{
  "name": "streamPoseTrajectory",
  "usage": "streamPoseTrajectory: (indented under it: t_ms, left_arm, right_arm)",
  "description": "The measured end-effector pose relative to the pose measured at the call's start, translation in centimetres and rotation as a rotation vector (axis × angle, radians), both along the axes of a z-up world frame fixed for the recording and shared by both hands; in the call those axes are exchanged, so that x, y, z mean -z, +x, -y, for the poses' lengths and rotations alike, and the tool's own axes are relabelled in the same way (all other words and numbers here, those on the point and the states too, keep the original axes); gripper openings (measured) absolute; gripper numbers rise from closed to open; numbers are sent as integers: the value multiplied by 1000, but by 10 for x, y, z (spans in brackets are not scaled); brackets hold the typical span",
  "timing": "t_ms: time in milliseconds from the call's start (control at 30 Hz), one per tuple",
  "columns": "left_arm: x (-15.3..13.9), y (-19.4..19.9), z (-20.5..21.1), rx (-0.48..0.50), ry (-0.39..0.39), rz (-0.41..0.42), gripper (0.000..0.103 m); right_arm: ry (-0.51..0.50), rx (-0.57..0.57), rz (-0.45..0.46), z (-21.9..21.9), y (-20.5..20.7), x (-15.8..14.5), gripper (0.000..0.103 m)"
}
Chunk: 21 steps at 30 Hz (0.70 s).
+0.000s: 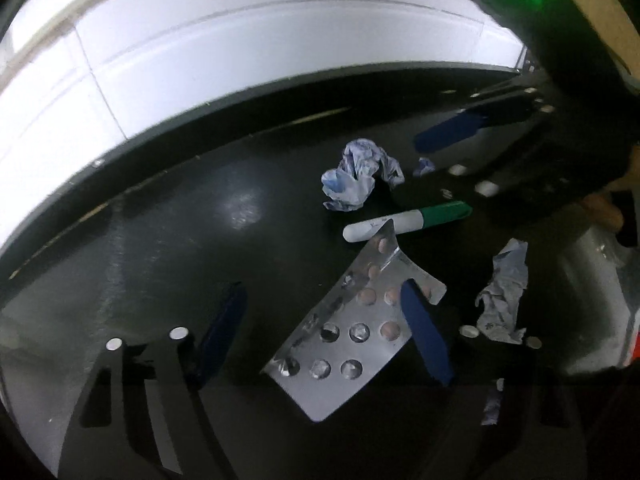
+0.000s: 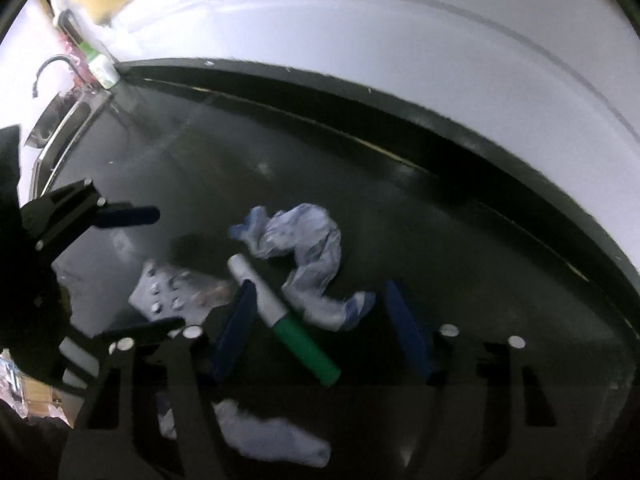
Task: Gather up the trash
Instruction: 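Grasp the pill blister pack with the left tool while the right tool grasps the crumpled tissue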
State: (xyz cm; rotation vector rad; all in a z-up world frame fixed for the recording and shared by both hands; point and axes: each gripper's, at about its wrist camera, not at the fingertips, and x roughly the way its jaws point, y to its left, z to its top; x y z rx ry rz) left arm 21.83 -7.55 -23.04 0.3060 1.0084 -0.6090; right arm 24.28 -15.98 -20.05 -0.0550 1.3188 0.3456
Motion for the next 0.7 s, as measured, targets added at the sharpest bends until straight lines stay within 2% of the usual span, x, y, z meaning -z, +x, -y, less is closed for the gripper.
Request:
streamPoseTrajectory:
  t_ms: [100, 133, 167, 233, 267, 433, 700]
  left_arm:
    - [10, 1, 4, 20, 20, -26, 55]
    - [9, -1, 5, 26, 36, -11, 47]
    - [8, -2, 6, 31, 44, -8, 42]
    - [6, -2, 8, 28, 47, -24, 18]
    - [5, -2, 9, 25, 41, -37, 14]
    - [-6, -6, 5, -2, 5, -35, 10]
    - [-33, -12, -5, -61, 0, 8, 10]
  right_arm:
    - [0, -7, 4, -2, 7, 6, 51]
    - [-4, -13, 10, -3, 9, 6, 39]
    - [-3, -21, 11, -5, 10, 6, 21]
    - [-15, -22, 22, -7, 11, 6, 20]
    - [-16, -22, 27, -8, 11, 6, 19]
    - [-15, -12, 56, -10, 8, -4, 19]
    - [-10, -13, 109, -9, -2, -34, 19]
